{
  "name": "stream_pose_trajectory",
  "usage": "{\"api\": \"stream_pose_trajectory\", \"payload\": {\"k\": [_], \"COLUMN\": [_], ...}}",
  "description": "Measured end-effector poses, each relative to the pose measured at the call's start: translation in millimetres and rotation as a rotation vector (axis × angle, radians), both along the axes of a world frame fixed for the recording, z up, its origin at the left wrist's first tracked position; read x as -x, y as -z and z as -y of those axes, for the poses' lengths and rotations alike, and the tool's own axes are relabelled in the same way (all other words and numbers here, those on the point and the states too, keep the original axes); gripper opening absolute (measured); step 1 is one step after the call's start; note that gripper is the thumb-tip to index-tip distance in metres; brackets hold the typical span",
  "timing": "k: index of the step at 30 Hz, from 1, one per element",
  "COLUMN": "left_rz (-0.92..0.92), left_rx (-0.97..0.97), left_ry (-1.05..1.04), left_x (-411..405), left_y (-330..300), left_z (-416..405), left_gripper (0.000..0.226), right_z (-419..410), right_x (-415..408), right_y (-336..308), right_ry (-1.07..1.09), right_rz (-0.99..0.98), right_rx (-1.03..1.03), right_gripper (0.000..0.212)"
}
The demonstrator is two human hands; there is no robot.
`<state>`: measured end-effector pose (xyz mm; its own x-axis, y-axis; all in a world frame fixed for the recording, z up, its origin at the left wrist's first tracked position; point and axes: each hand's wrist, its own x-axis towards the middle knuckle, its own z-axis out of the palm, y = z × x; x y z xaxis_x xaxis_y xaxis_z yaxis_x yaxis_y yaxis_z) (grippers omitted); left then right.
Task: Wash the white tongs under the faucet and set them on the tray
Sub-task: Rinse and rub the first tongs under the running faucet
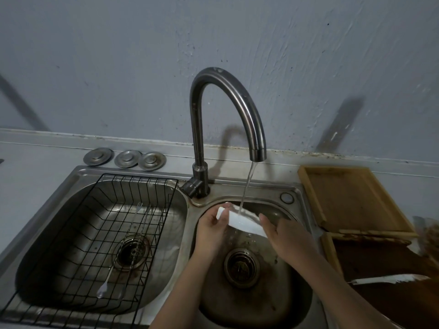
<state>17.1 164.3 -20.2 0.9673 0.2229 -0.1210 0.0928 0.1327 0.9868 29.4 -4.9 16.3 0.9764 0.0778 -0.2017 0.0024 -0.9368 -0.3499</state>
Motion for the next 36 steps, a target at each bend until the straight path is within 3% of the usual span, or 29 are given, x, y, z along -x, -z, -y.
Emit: {"api": "stream_pose_trajectory", "payload": {"k": [2,6,12,14,17,21,25,29,32,36], "left_rz": [-0.068,-0.205,-0.214,-0.208,-0.206,-0.242,-0.284,-0.353,-0.377,-0.297], "left_rx": [0.054,0.496,0.775,0.743,0.472,0.057,-0.082,0.12,0.341,0.349], "left_ry": [0.021,-0.043,-0.128,-0.117,-0.12,-0.133,-0.128,-0.09,-0.087,-0.121], "left_x": [0,0,-10,-10,-10,-15,-15,-16,-17,-19], "left_y": [5,5,11,16,21,29,31,31,19,14], "left_z": [-1,7,11,15,19,16,15,18,24,24], "left_gripper": [0.022,0.043,0.033,0.038,0.035,0.017,0.018,0.018,0.039,0.047], "right_z": [3,8,14,14,15,17,21,24,24,23], "right_x": [2,8,26,33,39,40,37,34,32,30], "right_y": [1,4,1,-1,-3,-1,-1,-1,1,3], "right_ry": [0.009,-0.025,-0.107,-0.109,-0.063,0.007,0.036,0.028,0.009,-0.001], "right_rz": [0.105,0.135,0.06,0.046,0.013,-0.072,-0.122,-0.103,-0.074,-0.076], "right_rx": [0.068,0.072,-0.057,-0.099,-0.114,-0.161,-0.199,-0.194,-0.18,-0.239], "right_gripper": [0.06,0.07,0.057,0.042,0.036,0.036,0.04,0.041,0.039,0.036]}}
